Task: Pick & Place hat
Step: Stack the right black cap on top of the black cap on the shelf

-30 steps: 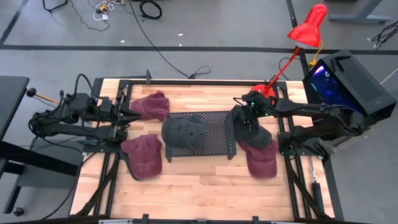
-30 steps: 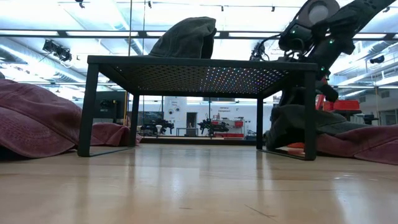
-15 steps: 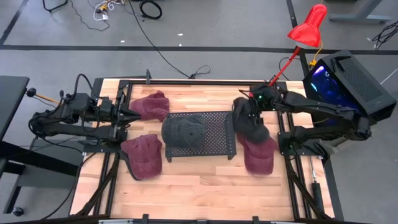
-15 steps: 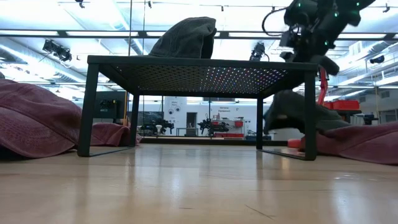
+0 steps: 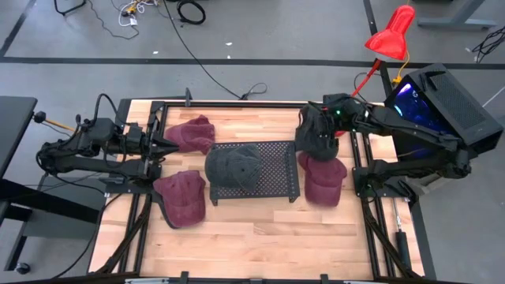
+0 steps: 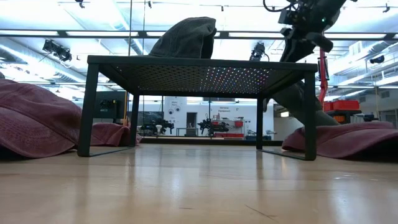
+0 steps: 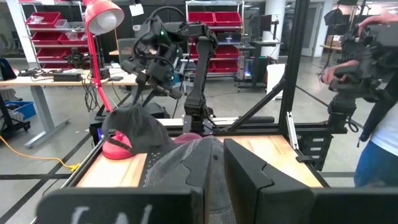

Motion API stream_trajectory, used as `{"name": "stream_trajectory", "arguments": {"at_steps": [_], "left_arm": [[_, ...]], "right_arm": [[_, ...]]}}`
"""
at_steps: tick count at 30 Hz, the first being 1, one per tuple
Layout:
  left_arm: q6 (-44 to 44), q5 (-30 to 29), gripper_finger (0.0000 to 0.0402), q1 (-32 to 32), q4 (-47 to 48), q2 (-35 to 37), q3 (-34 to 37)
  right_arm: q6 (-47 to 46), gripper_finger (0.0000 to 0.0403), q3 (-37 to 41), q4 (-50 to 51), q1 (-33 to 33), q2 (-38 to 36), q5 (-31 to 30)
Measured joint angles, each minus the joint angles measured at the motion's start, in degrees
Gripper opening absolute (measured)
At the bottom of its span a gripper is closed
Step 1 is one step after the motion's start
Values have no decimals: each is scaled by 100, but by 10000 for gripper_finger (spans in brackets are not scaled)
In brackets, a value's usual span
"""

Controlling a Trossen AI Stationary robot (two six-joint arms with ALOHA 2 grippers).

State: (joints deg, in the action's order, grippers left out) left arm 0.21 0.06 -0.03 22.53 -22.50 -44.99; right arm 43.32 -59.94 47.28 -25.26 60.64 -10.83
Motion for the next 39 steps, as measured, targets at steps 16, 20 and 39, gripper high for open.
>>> {"name": "stream_trajectory", "arguments": {"at_steps": [16, 20, 39], "left_arm": [[-2, -1, 48, 1, 1, 0, 0], [-2, -1, 48, 0, 1, 0, 0], [-1, -1, 48, 1, -1, 0, 0]], "right_arm": [[357, 63, -1226, 1036, 24, 0, -677], [371, 63, -1647, 1103, 24, 0, -677], [-635, 64, -3042, 1109, 28, 57, -371]]}}
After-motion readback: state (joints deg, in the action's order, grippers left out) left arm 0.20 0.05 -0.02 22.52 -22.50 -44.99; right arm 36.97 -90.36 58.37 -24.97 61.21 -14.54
